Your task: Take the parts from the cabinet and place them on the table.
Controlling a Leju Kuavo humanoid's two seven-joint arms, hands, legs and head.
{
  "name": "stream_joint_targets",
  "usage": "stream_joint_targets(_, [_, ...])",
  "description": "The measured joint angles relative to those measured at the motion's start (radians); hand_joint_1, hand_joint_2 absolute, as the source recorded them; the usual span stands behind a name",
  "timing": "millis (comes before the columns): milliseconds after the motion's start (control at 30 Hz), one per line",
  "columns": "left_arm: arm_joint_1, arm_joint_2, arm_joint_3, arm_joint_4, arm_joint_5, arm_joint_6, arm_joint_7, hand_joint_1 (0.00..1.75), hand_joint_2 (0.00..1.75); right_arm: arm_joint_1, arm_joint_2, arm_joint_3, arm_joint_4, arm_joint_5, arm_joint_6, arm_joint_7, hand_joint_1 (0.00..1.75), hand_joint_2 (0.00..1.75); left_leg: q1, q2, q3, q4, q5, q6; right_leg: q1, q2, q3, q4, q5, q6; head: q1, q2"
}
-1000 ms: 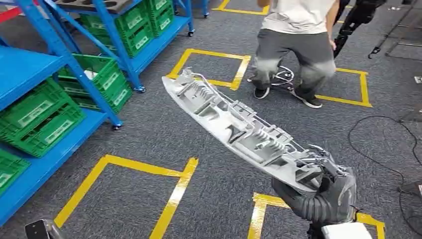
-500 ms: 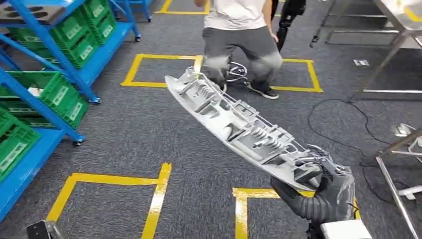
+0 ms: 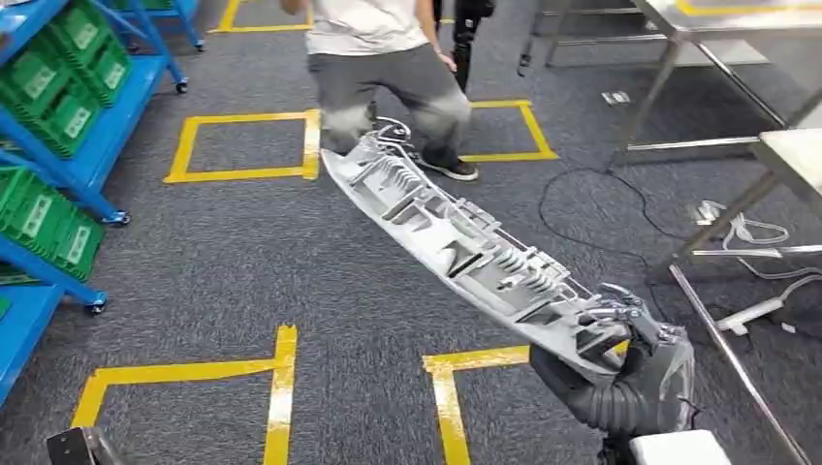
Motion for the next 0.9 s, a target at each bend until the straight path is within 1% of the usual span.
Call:
stream_joint_targets(33, [-0.001, -0.001, 0.0, 0.0, 0.0, 0.0, 0.0, 0.0, 0.0, 0.003, 0.0, 0.0, 0.0, -0.002, 0.001, 0.001, 1.75, 1.75, 0.003, 0.012, 0.003, -0.003, 0.001, -0.004, 0.004, 0.012, -0.003, 0.001, -0.001, -0.006, 0.0, 0.0])
stream_joint_targets(67, [-0.003, -0.002, 0.0, 0.0, 0.0, -0.001, 0.0, 0.0, 0.0, 0.003, 0.0, 0.0, 0.0, -0.006, 0.002, 0.005, 1.75, 1.75, 0.007, 0.02, 0.005, -0.002, -0.005, -0.013, 0.002, 0.027, -0.003, -0.004, 0.003, -0.016, 0.002, 0.0])
stream_joint_targets(100, [-0.006, -0.001, 0.0, 0.0, 0.001, -0.001, -0.001, 0.0, 0.0, 0.005, 0.0, 0.0, 0.0, -0.011, 0.005, 0.006, 1.75, 1.75, 0.011, -0.03, 0.002, 0.012, -0.022, -0.021, -0.002, 0.037, -0.001, -0.007, 0.006, -0.023, -0.003, 0.0])
stream_joint_targets(133, [-0.005, -0.001, 0.0, 0.0, 0.002, -0.001, -0.003, 0.0, 0.0, 0.0, 0.0, -0.001, 0.0, -0.018, 0.009, 0.007, 1.75, 1.75, 0.013, -0.073, -0.015, 0.055, -0.054, -0.019, -0.003, 0.047, -0.001, -0.006, 0.007, -0.03, -0.004, 0.0])
stream_joint_targets(167, [-0.002, -0.001, 0.0, 0.0, 0.003, -0.001, -0.003, 0.0, 0.0, -0.002, 0.001, -0.001, 0.0, -0.019, 0.013, 0.008, 1.75, 1.75, 0.012, -0.097, -0.048, 0.132, -0.096, -0.017, -0.002, 0.059, -0.001, -0.006, 0.007, -0.036, -0.008, 0.0])
stream_joint_targets(200, [0.001, -0.001, -0.001, 0.0, 0.003, 0.0, -0.003, 0.0, 0.0, -0.002, 0.002, -0.001, 0.0, -0.022, 0.017, 0.008, 1.75, 1.75, 0.012, -0.106, -0.085, 0.214, -0.13, -0.016, 0.0, 0.074, -0.001, -0.006, 0.008, -0.038, -0.008, 0.0])
stream_joint_targets(233, [0.004, -0.001, -0.001, 0.0, 0.003, 0.0, -0.003, 0.0, 0.0, -0.002, 0.002, -0.001, 0.0, -0.024, 0.02, 0.008, 1.75, 1.75, 0.012, -0.108, -0.121, 0.287, -0.154, -0.014, 0.004, 0.09, -0.001, -0.006, 0.008, -0.04, -0.008, 0.0])
stream_joint_targets(267, [0.005, 0.0, 0.0, 0.0, 0.003, -0.007, -0.007, 0.0, 0.0, -0.002, 0.003, -0.001, 0.001, -0.027, 0.023, 0.008, 1.75, 1.75, 0.011, -0.109, -0.139, 0.317, -0.152, -0.011, 0.006, 0.107, -0.001, -0.006, 0.009, -0.04, -0.007, 0.0])
stream_joint_targets(300, [0.005, 0.001, 0.0, 0.0, 0.006, -0.013, -0.011, 0.0, 0.0, -0.002, 0.003, -0.001, 0.001, -0.032, 0.025, 0.007, 1.75, 1.75, 0.008, -0.11, -0.137, 0.301, -0.127, -0.006, 0.008, 0.123, -0.001, -0.005, 0.009, -0.041, -0.007, 0.0])
stream_joint_targets(333, [0.004, 0.001, 0.0, 0.0, 0.006, -0.021, -0.017, 0.0, 0.0, -0.002, 0.003, -0.001, 0.001, -0.036, 0.031, 0.006, 1.75, 1.75, 0.006, -0.114, -0.117, 0.246, -0.083, 0.0, 0.009, 0.14, 0.0, -0.004, 0.009, -0.04, -0.008, 0.0])
stream_joint_targets(367, [0.004, 0.002, 0.0, 0.0, 0.007, -0.024, -0.02, 0.0, 0.0, -0.002, 0.005, -0.001, 0.001, -0.036, 0.034, 0.005, 1.75, 1.75, 0.003, -0.128, -0.081, 0.16, -0.029, 0.007, 0.009, 0.156, 0.001, -0.003, 0.009, -0.04, -0.008, 0.0])
stream_joint_targets(400, [0.004, 0.003, 0.0, 0.0, 0.008, -0.026, -0.02, 0.0, 0.0, -0.002, 0.006, -0.001, 0.001, -0.036, 0.034, 0.004, 1.75, 1.75, 0.002, -0.159, -0.047, 0.081, 0.013, 0.013, 0.009, 0.168, 0.003, -0.002, 0.009, -0.04, -0.008, 0.0])
stream_joint_targets(433, [0.005, 0.006, -0.001, 0.0, 0.008, -0.026, -0.019, 0.0, 0.0, -0.003, 0.008, -0.001, 0.002, -0.036, 0.034, 0.003, 1.75, 1.75, 0.004, -0.222, -0.031, 0.041, 0.012, 0.02, 0.011, 0.18, 0.0, 0.001, 0.01, -0.036, -0.006, 0.0])
stream_joint_targets(467, [0.006, 0.004, -0.002, 0.0, 0.008, -0.026, -0.019, 0.0, 0.0, -0.009, 0.01, -0.001, 0.002, -0.036, 0.035, 0.003, 1.75, 1.75, 0.007, -0.219, -0.024, 0.015, 0.011, 0.017, 0.008, 0.193, -0.007, 0.005, 0.012, -0.032, -0.006, 0.0])
stream_joint_targets(500, [0.002, 0.005, -0.002, 0.0, 0.008, -0.026, -0.016, 0.0, 0.0, -0.009, 0.011, -0.001, 0.002, -0.036, 0.035, 0.002, 1.75, 1.75, 0.002, -0.209, -0.024, 0.017, 0.008, 0.015, 0.003, 0.205, -0.015, 0.003, 0.017, -0.024, -0.01, 0.0])
stream_joint_targets(533, [0.001, 0.005, -0.002, 0.0, 0.008, -0.025, -0.016, 0.0, 0.0, -0.006, 0.013, -0.001, 0.002, -0.037, 0.037, 0.002, 1.75, 1.75, -0.001, -0.201, -0.025, 0.017, 0.008, 0.017, -0.001, 0.216, -0.019, 0.0, 0.021, -0.018, -0.01, 0.0])
stream_joint_targets(567, [0.0, 0.005, -0.002, 0.0, 0.009, -0.025, -0.016, 0.0, 0.0, -0.006, 0.014, -0.003, 0.002, -0.037, 0.038, 0.002, 1.75, 1.75, 0.0, -0.188, -0.022, 0.008, 0.014, 0.021, -0.001, 0.23, -0.022, -0.004, 0.025, -0.01, -0.009, 0.0])
stream_joint_targets(600, [-0.001, 0.001, -0.002, 0.0, 0.009, -0.025, -0.016, 0.0, 0.0, -0.004, 0.014, -0.005, 0.003, -0.037, 0.038, 0.003, 1.75, 1.75, 0.009, -0.168, -0.017, -0.008, 0.023, 0.025, 0.001, 0.199, -0.035, 0.008, 0.016, -0.01, -0.008, 0.0])
stream_joint_targets(633, [-0.001, 0.003, -0.002, 0.0, 0.009, -0.024, -0.016, 0.0, 0.0, -0.006, 0.014, -0.006, 0.003, -0.037, 0.038, 0.003, 1.75, 1.75, 0.008, -0.158, -0.014, -0.013, 0.025, 0.029, 0.007, 0.131, -0.048, 0.032, -0.005, -0.007, -0.004, 0.0])
stream_joint_targets(667, [0.001, 0.003, -0.002, 0.0, 0.009, -0.024, -0.016, 0.0, 0.0, -0.011, 0.014, -0.005, 0.003, -0.037, 0.04, 0.002, 1.75, 1.75, 0.007, -0.143, -0.015, -0.013, 0.025, 0.03, 0.005, 0.099, -0.08, 0.095, -0.043, -0.001, -0.002, 0.0])
stream_joint_targets(700, [0.005, 0.004, -0.001, 0.0, 0.009, -0.024, -0.016, 0.0, 0.0, -0.015, 0.014, -0.005, 0.004, -0.037, 0.04, 0.002, 1.75, 1.75, 0.005, -0.128, -0.015, -0.013, 0.025, 0.03, 0.001, 0.085, -0.113, 0.166, -0.076, 0.004, -0.002, 0.0])
stream_joint_targets(733, [0.006, 0.005, -0.001, 0.0, 0.009, -0.024, -0.016, 0.0, 0.0, -0.015, 0.014, -0.005, 0.005, -0.039, 0.04, 0.002, 1.75, 1.75, 0.005, -0.109, -0.016, -0.013, 0.024, 0.032, -0.002, 0.077, -0.154, 0.251, -0.109, 0.009, -0.003, 0.0])
stream_joint_targets(767, [0.006, 0.005, -0.001, 0.0, 0.009, -0.023, -0.016, 0.0, 0.0, -0.014, 0.014, -0.005, 0.006, -0.039, 0.041, 0.002, 1.75, 1.75, 0.005, -0.096, -0.017, -0.013, 0.023, 0.032, -0.006, 0.075, -0.178, 0.299, -0.122, 0.014, -0.002, 0.0])
stream_joint_targets(800, [0.006, 0.005, -0.001, 0.0, 0.009, -0.023, -0.016, 0.0, 0.0, -0.013, 0.014, -0.005, 0.008, -0.039, 0.041, 0.002, 1.75, 1.75, 0.005, -0.083, -0.017, -0.012, 0.022, 0.031, -0.009, 0.073, -0.186, 0.316, -0.12, 0.018, -0.002, 0.0])
stream_joint_targets(833, [0.005, 0.005, -0.001, 0.0, 0.01, -0.023, -0.016, 0.0, 0.0, -0.013, 0.014, -0.005, 0.01, -0.04, 0.041, 0.002, 1.75, 1.75, 0.005, -0.066, -0.016, -0.012, 0.02, 0.028, -0.014, 0.069, -0.167, 0.282, -0.09, 0.022, -0.002, 0.0])
stream_joint_targets(867, [0.005, 0.005, -0.001, 0.0, 0.011, -0.023, -0.016, 0.0, 0.0, -0.013, 0.014, -0.006, 0.01, -0.041, 0.041, 0.003, 1.75, 1.75, 0.006, -0.054, -0.014, -0.012, 0.017, 0.024, -0.017, 0.062, -0.128, 0.21, -0.05, 0.025, -0.002, 0.0])
stream_joint_targets(900, [0.004, 0.004, -0.001, 0.0, 0.013, -0.022, -0.016, 0.0, 0.0, -0.013, 0.014, -0.006, 0.01, -0.042, 0.041, 0.002, 1.75, 1.75, 0.007, -0.042, -0.01, -0.011, 0.013, 0.02, -0.019, 0.043, -0.07, 0.107, -0.006, 0.027, -0.002, 0.0])
